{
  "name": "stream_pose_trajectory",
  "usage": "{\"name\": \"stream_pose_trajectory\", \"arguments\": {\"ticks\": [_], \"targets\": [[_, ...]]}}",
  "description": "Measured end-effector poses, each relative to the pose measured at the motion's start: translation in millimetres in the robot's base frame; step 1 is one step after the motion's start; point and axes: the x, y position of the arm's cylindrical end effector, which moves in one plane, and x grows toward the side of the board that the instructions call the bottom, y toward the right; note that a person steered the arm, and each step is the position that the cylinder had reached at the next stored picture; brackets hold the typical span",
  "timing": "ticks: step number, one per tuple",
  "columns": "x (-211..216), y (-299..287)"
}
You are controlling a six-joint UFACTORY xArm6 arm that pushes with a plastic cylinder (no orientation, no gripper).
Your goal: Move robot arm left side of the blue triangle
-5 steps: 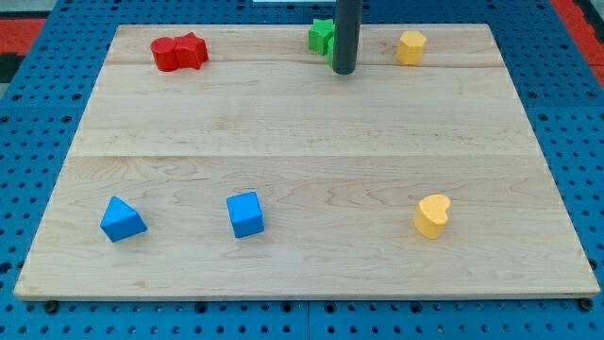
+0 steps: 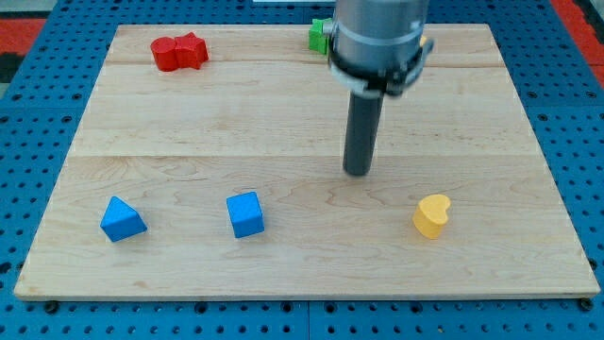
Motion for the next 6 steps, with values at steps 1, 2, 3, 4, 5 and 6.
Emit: {"name": "stream_pose_trajectory", "arguments": {"ticks": [1,2,3,4,5,6], "targets": [[54.7,-49.5],[82.7,-126.3],[81.9,-172.6],[124.9,-231.8],[88.7,-319.4],[48.0,-314.6]]}}
